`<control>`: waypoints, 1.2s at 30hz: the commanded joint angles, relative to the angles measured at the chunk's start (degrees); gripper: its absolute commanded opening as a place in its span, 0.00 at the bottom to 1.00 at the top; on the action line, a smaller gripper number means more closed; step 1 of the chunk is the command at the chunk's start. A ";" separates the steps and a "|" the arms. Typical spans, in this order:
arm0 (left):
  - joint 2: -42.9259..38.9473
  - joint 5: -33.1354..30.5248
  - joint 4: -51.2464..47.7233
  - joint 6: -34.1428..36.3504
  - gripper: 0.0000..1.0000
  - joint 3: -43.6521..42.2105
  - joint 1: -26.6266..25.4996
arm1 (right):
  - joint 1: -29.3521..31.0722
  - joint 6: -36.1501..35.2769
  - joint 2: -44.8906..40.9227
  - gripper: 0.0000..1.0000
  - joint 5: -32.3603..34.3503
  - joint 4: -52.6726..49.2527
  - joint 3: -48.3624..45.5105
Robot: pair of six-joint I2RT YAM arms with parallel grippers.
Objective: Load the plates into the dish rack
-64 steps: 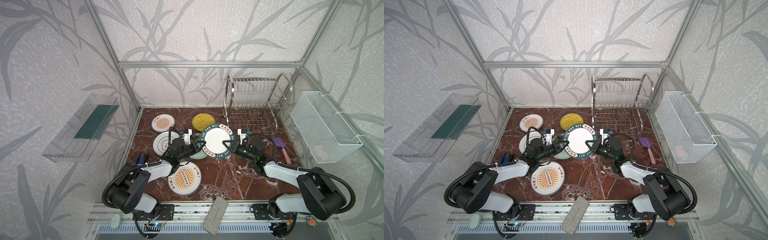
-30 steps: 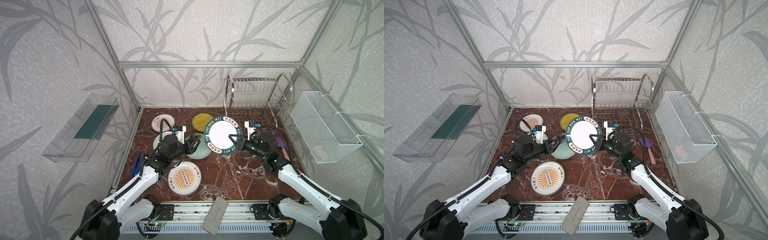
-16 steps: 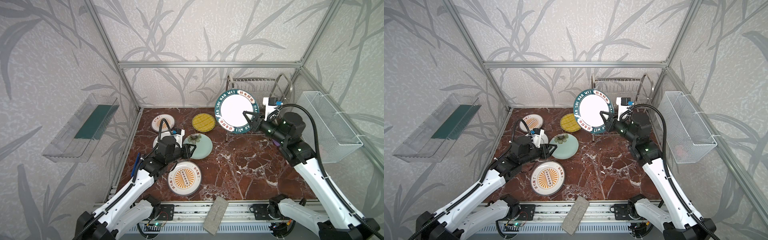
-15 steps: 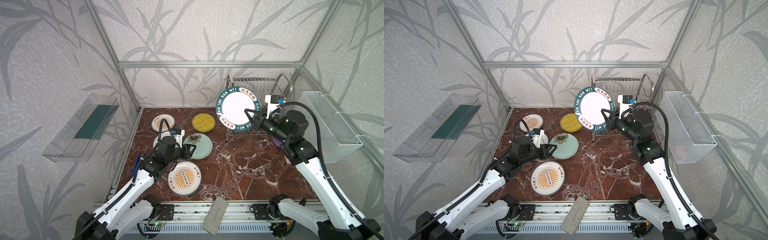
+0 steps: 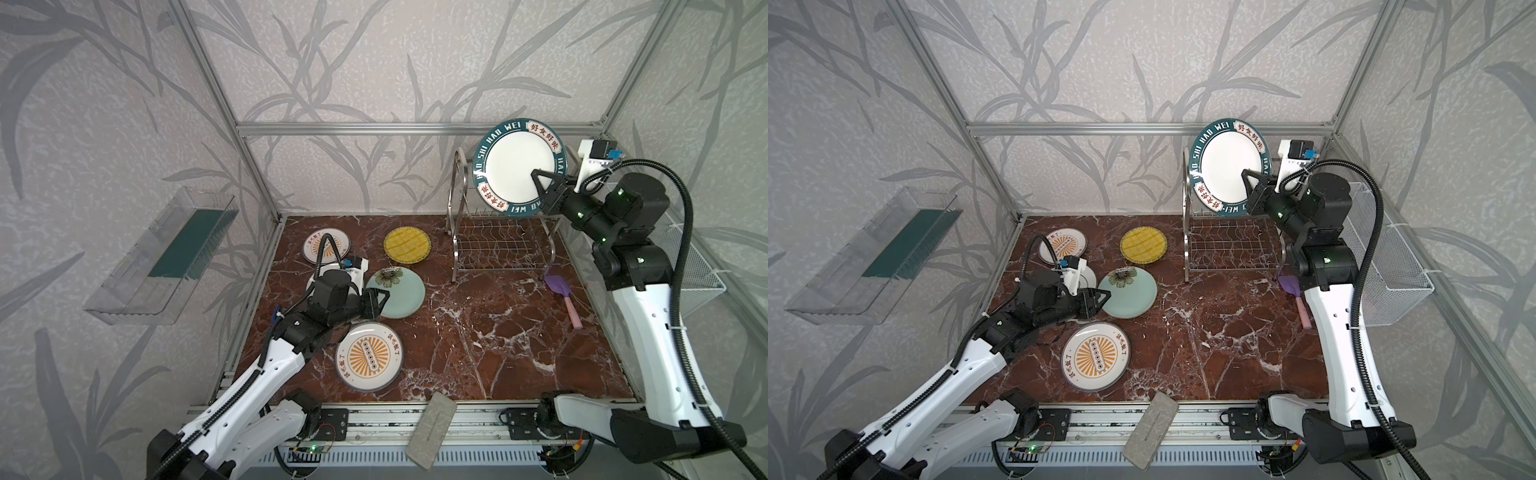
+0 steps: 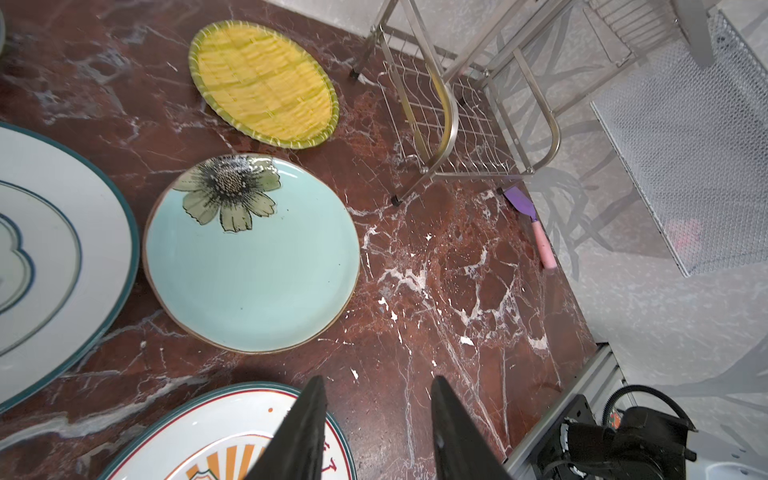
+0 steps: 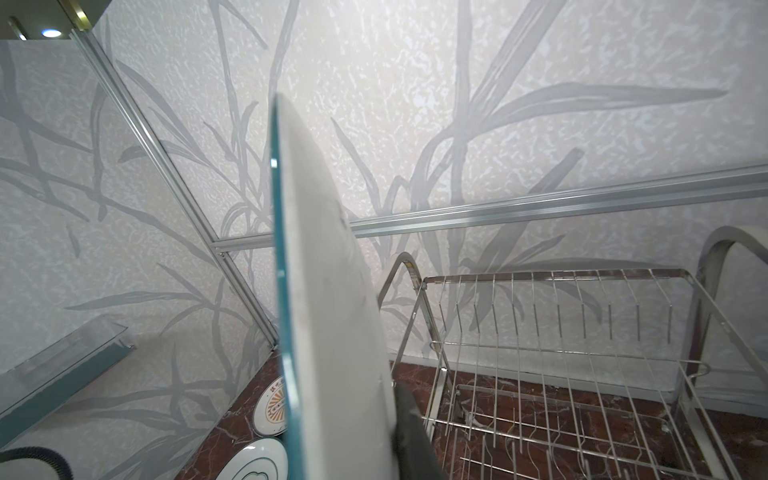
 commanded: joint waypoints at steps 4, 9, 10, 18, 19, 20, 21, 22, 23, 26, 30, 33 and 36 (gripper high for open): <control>-0.41 -4.47 -12.03 5.53 0.40 8.40 -0.14 | -0.26 -5.51 1.05 0.00 6.86 -0.95 6.63; -0.50 -3.50 -12.87 7.68 0.39 11.45 -0.15 | -0.25 -10.18 2.49 0.00 15.08 -2.68 9.17; -0.51 -3.12 -12.61 8.00 0.39 12.06 -0.15 | -0.26 -10.97 2.89 0.00 16.59 -2.91 9.52; -0.14 -1.81 -8.82 11.14 0.39 17.30 -0.14 | -0.31 -18.36 6.27 0.00 26.62 -0.17 10.11; -0.06 -1.61 -8.66 11.66 0.39 17.68 -0.12 | -0.26 -19.14 6.96 0.00 27.38 0.14 10.19; 0.02 -1.63 -8.40 12.22 0.39 18.02 -0.14 | -0.30 -20.08 7.84 0.00 28.61 0.38 10.56; -0.03 -1.54 -8.16 12.73 0.39 18.14 -0.12 | -0.30 -21.07 8.87 0.00 29.58 0.37 11.01; -0.07 -1.48 -7.96 13.17 0.39 18.10 -0.13 | -0.34 -21.91 9.74 0.00 30.49 0.43 11.52; -0.16 -1.56 -7.68 13.71 0.39 17.83 -0.14 | -0.30 -22.57 10.62 0.00 31.67 0.53 11.90; -0.89 -2.89 -5.40 13.76 0.38 14.66 -0.14 | -0.34 -24.09 12.91 0.00 33.29 -0.17 13.71; -1.11 -2.88 -4.42 13.33 0.37 11.86 -0.07 | -0.42 -24.91 15.15 0.00 34.62 -0.94 15.27; -1.55 -4.15 -3.58 13.27 0.35 10.54 -0.05 | -1.33 -24.21 17.54 0.00 34.49 -3.62 18.68; -1.95 -4.84 -1.06 11.52 0.34 9.11 -0.07 | -2.52 -23.20 20.46 0.00 34.22 -6.30 22.92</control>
